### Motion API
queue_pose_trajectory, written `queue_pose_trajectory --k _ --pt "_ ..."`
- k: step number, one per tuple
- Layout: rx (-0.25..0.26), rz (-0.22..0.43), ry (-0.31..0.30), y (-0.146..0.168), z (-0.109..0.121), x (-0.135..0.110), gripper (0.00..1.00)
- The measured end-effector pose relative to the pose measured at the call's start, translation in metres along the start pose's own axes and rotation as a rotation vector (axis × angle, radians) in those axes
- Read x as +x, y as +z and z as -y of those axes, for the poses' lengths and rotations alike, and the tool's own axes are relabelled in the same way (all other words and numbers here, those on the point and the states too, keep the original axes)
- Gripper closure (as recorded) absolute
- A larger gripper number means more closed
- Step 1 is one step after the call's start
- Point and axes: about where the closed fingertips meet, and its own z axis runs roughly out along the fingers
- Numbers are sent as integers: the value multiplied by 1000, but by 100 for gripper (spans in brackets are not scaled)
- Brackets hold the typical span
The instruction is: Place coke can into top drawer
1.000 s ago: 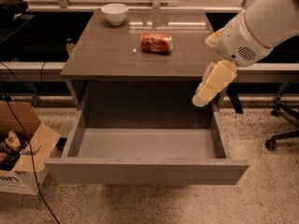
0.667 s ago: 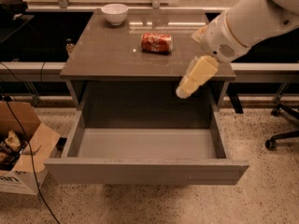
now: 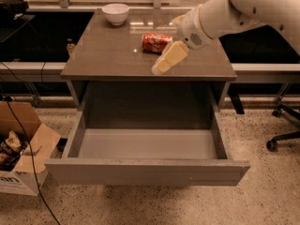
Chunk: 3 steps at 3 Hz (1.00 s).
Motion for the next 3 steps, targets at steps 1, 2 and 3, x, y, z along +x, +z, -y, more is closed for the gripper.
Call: queue_pose_trajectory --k 1,2,3 --pt "9 77 47 27 33 -2 0" --pt "7 127 86 49 62 0 0" --pt "7 127 86 49 61 0 0"
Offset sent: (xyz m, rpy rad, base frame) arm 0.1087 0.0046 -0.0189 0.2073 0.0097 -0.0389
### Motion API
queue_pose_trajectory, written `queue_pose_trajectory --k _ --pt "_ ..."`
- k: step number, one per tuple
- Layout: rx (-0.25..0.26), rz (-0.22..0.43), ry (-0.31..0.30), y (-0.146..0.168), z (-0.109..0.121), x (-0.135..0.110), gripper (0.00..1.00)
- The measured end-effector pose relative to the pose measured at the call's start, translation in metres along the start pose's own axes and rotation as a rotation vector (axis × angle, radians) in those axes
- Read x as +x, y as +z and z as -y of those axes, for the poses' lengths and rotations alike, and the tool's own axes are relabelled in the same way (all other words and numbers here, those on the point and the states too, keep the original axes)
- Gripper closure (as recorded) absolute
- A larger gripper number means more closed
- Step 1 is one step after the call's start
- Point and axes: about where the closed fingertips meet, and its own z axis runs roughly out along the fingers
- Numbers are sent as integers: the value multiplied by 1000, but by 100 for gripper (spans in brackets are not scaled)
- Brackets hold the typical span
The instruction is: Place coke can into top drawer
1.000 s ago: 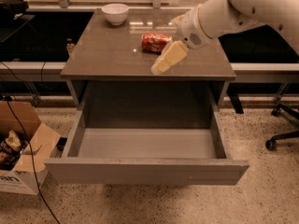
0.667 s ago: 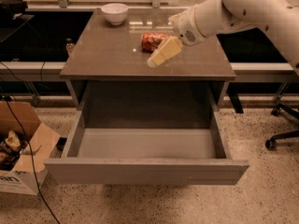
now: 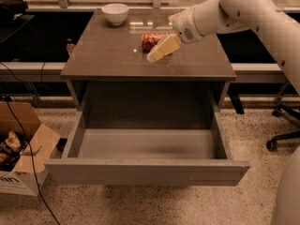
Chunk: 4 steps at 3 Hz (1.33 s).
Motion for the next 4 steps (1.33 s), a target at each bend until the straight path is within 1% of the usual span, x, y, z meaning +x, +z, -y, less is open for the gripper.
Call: queue_pose_trajectory --k 1,2,3,4 --pt "28 27 12 16 7 1 0" --pt "46 51 24 44 25 4 0" --pt "64 87 59 64 49 12 0" --pt "88 106 84 76 72 22 0"
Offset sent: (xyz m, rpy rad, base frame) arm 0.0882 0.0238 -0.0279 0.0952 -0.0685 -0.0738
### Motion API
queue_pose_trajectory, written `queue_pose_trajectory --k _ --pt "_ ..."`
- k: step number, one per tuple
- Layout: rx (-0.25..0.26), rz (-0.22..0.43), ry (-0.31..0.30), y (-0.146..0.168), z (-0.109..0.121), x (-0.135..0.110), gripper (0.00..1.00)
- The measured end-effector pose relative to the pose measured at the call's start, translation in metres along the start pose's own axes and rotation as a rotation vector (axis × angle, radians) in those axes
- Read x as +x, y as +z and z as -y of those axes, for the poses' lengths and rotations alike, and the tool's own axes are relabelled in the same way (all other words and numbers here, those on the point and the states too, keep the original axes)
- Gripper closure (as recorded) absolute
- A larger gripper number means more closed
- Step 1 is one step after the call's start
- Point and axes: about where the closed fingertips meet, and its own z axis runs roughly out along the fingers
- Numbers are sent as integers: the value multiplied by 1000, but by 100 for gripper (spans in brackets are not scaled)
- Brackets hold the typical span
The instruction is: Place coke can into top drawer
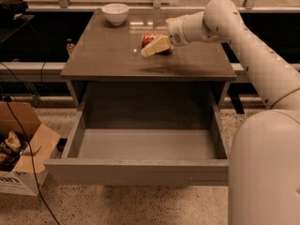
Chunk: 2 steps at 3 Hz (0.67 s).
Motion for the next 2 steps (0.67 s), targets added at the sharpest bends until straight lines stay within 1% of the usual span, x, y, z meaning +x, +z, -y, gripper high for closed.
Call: queue_pose_trajectory --k 1,2 --pt "32 -22 19 3 19 14 0" --pt "60 -59 58 0 35 34 18"
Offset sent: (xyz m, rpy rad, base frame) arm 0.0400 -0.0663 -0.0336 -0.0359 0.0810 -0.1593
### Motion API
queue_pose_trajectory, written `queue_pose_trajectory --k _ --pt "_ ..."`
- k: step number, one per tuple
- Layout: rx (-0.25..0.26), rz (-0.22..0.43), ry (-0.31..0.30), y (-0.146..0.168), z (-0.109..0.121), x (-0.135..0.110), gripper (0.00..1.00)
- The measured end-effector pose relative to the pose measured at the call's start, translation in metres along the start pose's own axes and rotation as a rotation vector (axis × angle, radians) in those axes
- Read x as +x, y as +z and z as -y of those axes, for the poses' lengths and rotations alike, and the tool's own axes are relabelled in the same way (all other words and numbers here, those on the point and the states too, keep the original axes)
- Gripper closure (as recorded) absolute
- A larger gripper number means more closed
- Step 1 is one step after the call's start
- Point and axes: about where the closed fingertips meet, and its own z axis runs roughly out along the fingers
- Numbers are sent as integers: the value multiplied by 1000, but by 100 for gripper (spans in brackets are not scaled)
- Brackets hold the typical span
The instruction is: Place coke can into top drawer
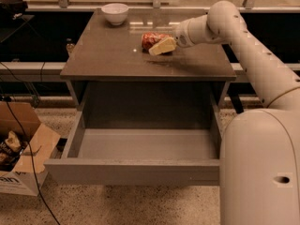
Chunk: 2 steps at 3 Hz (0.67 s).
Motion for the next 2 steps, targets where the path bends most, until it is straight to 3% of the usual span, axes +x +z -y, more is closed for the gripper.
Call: queue_pose_trajectory --k 1,2 --pt "12 -21 34 1 10 14 41" --pt "8 -35 34 -3 10 17 72"
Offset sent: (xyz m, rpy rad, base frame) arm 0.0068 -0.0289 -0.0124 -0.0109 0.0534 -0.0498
